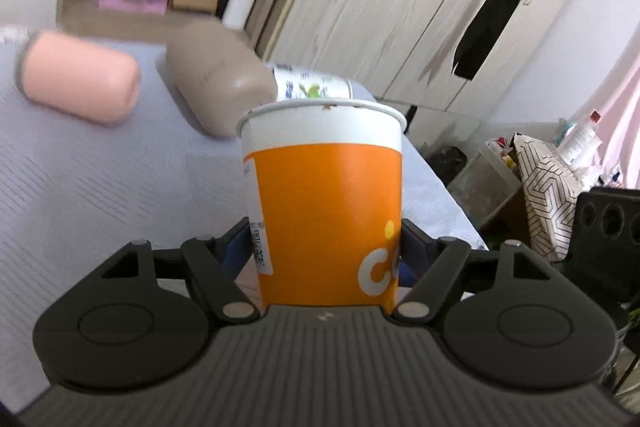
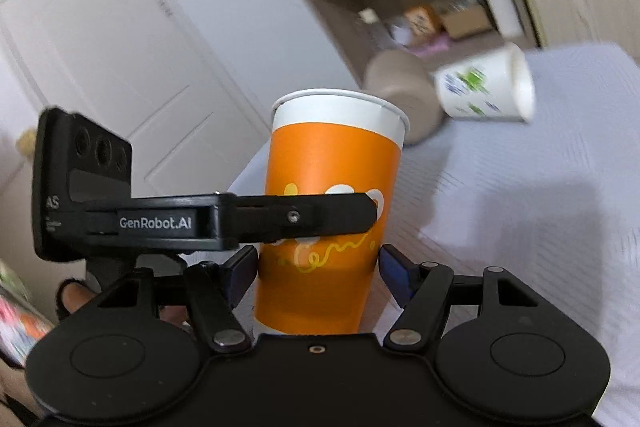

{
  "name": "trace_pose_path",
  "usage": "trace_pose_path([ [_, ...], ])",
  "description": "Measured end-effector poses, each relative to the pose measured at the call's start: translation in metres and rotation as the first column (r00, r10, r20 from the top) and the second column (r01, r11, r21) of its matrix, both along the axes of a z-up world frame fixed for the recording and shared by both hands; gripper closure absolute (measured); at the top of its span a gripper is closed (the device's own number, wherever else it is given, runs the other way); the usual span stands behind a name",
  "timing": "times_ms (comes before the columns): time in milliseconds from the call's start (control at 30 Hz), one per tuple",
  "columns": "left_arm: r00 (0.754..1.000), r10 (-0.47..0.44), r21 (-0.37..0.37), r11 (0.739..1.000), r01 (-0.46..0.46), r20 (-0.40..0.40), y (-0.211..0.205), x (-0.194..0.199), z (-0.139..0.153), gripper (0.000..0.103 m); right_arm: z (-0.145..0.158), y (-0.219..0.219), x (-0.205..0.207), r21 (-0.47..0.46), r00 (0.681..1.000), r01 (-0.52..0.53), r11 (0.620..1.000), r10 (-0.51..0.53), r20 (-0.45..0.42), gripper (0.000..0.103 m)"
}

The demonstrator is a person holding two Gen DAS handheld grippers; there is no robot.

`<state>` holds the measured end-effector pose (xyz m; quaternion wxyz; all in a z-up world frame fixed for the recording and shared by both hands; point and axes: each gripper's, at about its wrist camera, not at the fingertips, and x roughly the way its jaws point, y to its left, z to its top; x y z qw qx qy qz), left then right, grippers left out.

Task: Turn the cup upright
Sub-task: 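Lower the upright orange cup onto the bed with the right tool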

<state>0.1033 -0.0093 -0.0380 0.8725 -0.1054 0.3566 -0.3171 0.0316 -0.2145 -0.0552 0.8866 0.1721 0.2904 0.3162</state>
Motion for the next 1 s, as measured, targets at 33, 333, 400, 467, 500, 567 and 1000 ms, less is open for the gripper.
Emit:
trace_pose_path([
  [33,1.000,0.004,0.004,1.000,-0.005,0.020,0.004,-0.003,0.004,0.029,0.003,0.005,-0.002,-0.022,0.999,-0.004,1.000,0.004,0.032,0.031],
  [333,0.986,0.003,0.066,0.998,-0.014,0.164,0.017,-0.004,0.017,0.029,0.012,0.043,-0.005,-0.231,0.968,0.062,0.971,-0.002,0.250,0.031],
  [400,0.983,0.007,0.071,0.997,-0.021,0.181,0.018,0.002,0.017,0.029,0.012,0.050,0.000,-0.280,0.957,0.094,0.955,-0.009,0.290,0.031],
  [467,0.978,0.009,0.081,0.996,-0.026,0.207,0.017,0.004,0.016,0.029,0.013,0.056,0.005,-0.324,0.948,0.123,0.938,-0.015,0.317,0.031],
  [500,0.974,0.008,0.084,0.996,-0.028,0.227,0.016,0.006,0.016,0.029,0.015,0.059,0.009,-0.340,0.943,0.139,0.930,-0.019,0.334,0.031],
  [567,0.964,0.018,0.075,0.996,-0.039,0.267,0.014,0.009,0.014,0.029,0.015,0.062,0.015,-0.369,0.929,0.177,0.912,-0.031,0.369,0.031],
  [1000,0.961,0.011,0.056,0.998,-0.027,0.277,0.005,0.035,0.001,0.029,-0.001,0.082,0.038,-0.508,0.874,0.336,0.793,-0.062,0.481,0.032],
])
